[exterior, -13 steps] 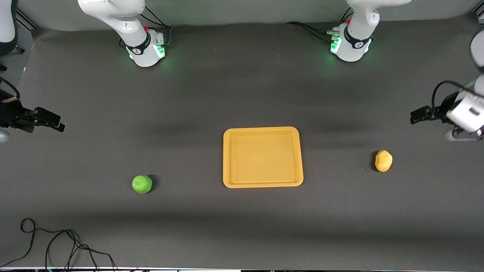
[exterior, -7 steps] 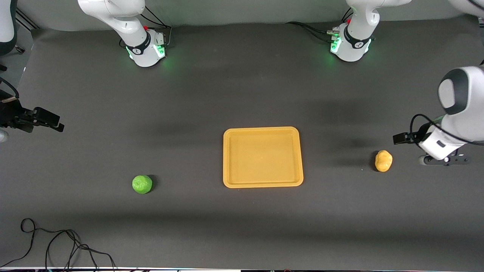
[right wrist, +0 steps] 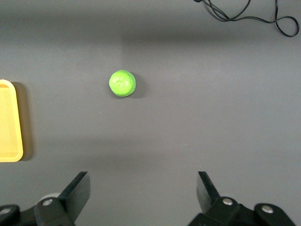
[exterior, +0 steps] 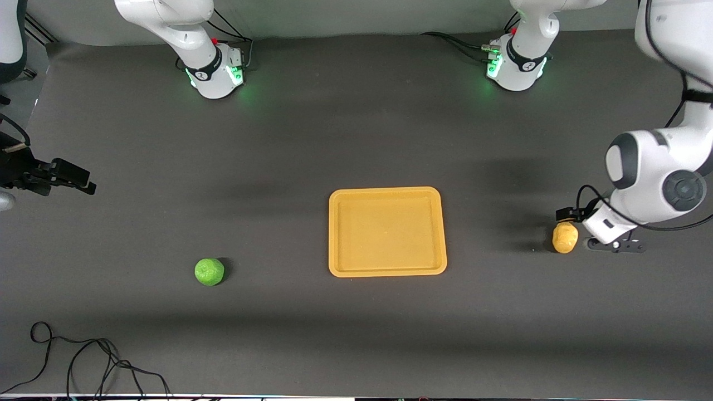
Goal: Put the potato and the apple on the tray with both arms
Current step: 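Lower the left gripper onto the yellow potato and close it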
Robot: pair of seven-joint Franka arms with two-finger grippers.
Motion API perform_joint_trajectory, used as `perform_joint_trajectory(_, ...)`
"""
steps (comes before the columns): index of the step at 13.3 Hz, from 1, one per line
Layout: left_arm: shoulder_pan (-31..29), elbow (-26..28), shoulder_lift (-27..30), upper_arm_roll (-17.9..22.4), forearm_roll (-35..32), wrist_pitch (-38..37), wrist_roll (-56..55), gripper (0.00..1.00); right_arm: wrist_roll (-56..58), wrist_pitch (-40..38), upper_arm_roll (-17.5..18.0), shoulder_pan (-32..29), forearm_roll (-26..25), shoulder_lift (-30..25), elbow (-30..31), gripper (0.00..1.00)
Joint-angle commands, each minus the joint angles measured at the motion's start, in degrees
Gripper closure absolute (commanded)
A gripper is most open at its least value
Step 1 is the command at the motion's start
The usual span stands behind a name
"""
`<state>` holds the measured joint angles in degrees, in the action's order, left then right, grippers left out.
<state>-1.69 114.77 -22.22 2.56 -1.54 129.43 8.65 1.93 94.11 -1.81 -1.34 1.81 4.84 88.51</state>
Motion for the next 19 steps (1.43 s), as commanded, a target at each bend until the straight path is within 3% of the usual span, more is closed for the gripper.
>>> perform_joint_trajectory(1, -1.21, -0.51, -6.15, -0.27, 0.49, 6.95, 2.78, 0.03, 0.18, -0.42, 0.06, 0.63, -0.05, 0.25, 0.26, 0.00)
perform_joint_trajectory(3, -1.03, -1.38, -7.31, -0.36, 0.49, 7.77, 2.78, 0.05, 0.18, -0.51, -0.03, 1.69, -0.05, 0.61, 0.43, 0.00)
perform_joint_trajectory(9, -0.50, -2.70, -6.26, -0.45, 0.49, 6.72, 2.78, 0.54, 0.26, -0.60, 0.06, 1.69, 0.13, 0.69, 0.61, 0.00)
perform_joint_trajectory(13, 0.46, -6.92, -1.43, -0.62, 0.57, -4.34, 0.94, 0.90, 0.18, -0.68, -0.03, 1.69, 0.04, 0.69, 0.61, 0.00)
perform_joint_trajectory(16, 2.21, -7.01, 1.73, -1.76, 0.57, -8.66, -6.42, 0.94, -0.17, -0.60, 0.23, 1.95, 0.13, 1.39, 0.35, 0.00)
perform_joint_trajectory(19, 6.60, -10.16, 2.28, -6.23, 0.57, -12.70, -22.12, 0.95, -0.70, 0.11, 0.58, 4.93, 0.13, 3.59, -1.84, 0.00)
